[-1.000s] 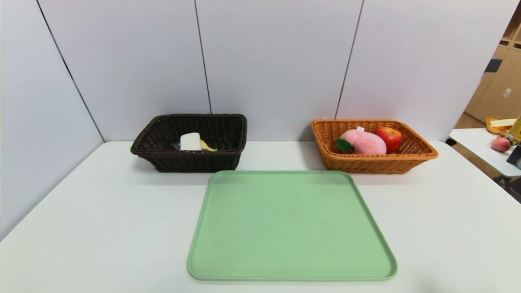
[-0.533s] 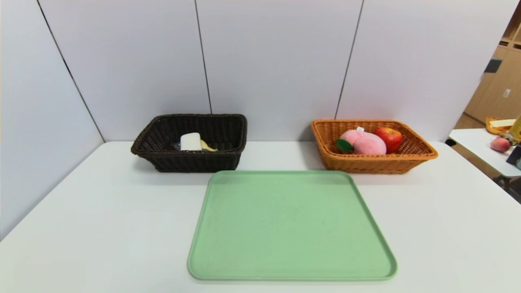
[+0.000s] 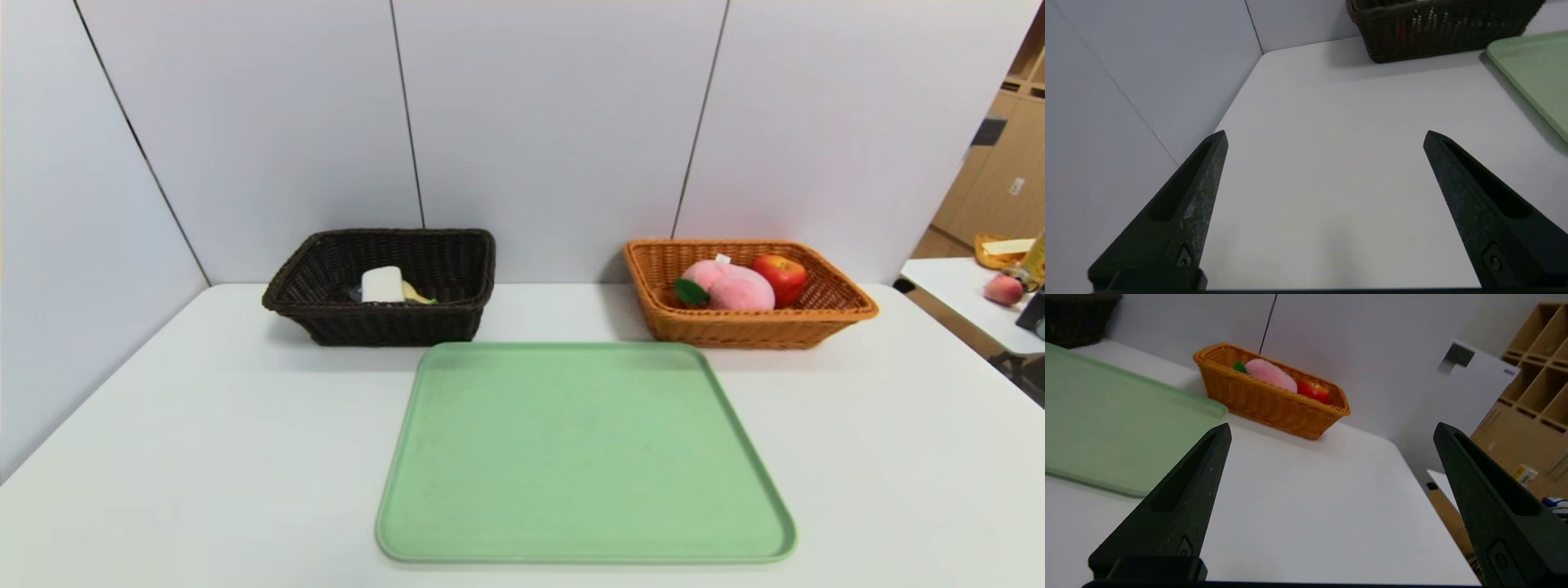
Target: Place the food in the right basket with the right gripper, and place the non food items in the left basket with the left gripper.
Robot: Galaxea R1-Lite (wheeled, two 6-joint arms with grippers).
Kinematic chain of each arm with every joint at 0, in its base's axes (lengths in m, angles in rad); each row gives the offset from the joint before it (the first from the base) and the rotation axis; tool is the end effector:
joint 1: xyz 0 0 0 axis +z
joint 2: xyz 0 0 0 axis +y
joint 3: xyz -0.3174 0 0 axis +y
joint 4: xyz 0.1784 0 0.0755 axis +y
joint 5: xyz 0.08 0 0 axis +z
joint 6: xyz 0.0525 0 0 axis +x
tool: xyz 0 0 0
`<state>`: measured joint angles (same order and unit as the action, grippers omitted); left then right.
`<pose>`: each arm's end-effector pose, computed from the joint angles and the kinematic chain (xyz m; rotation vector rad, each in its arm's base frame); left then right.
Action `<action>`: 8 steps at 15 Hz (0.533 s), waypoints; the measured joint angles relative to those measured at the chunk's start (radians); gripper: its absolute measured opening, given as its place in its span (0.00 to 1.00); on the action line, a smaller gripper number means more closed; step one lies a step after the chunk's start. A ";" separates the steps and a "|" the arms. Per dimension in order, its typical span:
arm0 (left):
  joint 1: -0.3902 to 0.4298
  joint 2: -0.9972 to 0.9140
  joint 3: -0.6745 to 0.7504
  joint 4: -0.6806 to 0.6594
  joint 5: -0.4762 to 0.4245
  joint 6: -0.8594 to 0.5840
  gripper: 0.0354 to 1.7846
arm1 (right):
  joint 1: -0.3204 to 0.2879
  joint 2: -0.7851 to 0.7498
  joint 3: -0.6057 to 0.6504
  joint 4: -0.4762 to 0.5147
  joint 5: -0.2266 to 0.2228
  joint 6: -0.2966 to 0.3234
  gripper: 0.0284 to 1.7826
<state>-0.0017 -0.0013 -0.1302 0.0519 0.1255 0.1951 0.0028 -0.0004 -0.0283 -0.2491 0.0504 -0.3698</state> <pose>-0.0188 0.0066 0.1083 0.1897 -0.0672 0.1311 -0.0139 0.0026 0.1168 -0.3739 -0.2844 0.0009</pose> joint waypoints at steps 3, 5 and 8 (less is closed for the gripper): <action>0.000 -0.001 0.087 -0.026 -0.138 -0.013 0.94 | 0.000 -0.001 0.017 0.086 -0.006 0.019 0.96; 0.000 -0.001 0.114 -0.032 -0.177 -0.039 0.94 | 0.000 -0.001 0.014 0.236 -0.010 0.080 0.96; 0.000 -0.001 0.122 -0.031 -0.181 -0.067 0.94 | 0.000 -0.001 0.024 0.223 -0.009 0.179 0.96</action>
<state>-0.0017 -0.0028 -0.0081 0.0211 -0.0553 0.1283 0.0028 -0.0017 -0.0043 -0.0264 0.0413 -0.1909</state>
